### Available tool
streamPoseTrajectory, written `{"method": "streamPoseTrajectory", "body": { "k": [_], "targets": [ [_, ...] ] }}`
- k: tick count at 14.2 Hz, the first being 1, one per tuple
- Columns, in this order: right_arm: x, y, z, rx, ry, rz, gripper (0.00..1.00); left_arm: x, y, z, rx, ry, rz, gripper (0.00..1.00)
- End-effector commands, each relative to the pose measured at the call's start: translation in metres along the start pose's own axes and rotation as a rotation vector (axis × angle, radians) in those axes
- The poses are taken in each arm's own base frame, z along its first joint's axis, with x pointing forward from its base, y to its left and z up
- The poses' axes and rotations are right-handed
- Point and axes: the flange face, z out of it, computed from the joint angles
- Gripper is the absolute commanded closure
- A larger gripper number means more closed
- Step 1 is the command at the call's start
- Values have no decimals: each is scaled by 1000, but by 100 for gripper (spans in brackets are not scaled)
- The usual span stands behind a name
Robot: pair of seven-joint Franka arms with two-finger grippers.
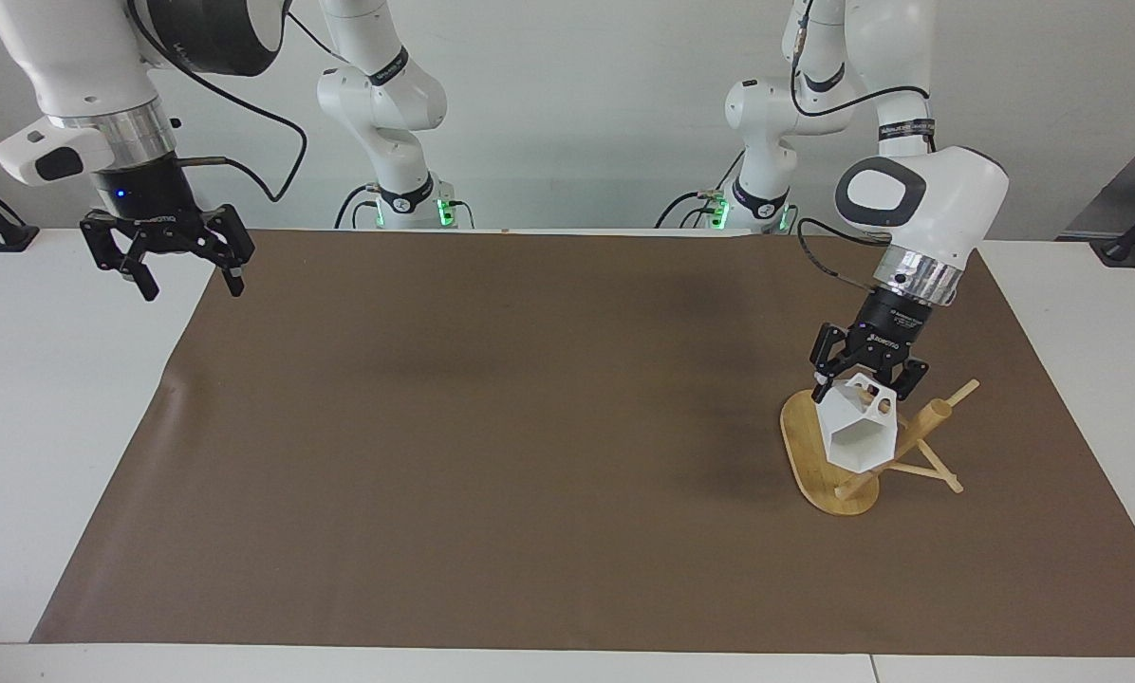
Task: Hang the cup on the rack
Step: 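Hang the cup on a rack peg while the right gripper retreats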
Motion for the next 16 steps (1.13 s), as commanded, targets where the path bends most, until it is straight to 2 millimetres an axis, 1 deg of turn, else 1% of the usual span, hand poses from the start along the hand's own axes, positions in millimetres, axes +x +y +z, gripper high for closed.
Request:
{"method": "streamPoseTrajectory", "body": {
  "k": [1,4,8,9,10,11,13,15,16],
  "targets": [
    [-13,-4,-3,-17,-48,23,0,3,0,3,-18,-14,-51,100],
    [-19,-8,-2,-14,-87,127,0,6,2,5,-25,-14,-89,100],
    [-26,-9,4,-12,-119,132,0,9,4,6,-40,-19,-92,100],
    [-30,-9,4,-11,-123,135,0,8,6,5,-42,-21,-83,85],
    [-31,-8,5,-9,-128,139,0,8,7,4,-43,-21,-82,1],
    [-32,-4,5,-11,-127,145,0,8,8,4,-41,-18,-81,0],
    [-32,-4,5,-9,-129,145,0,7,13,2,-44,-17,-81,0],
    [-34,-3,5,-8,-140,147,0,6,13,-5,-31,-4,-65,0],
    [-35,-2,5,-8,-145,148,0,7,21,-10,-28,15,-60,0]
  ]
}}
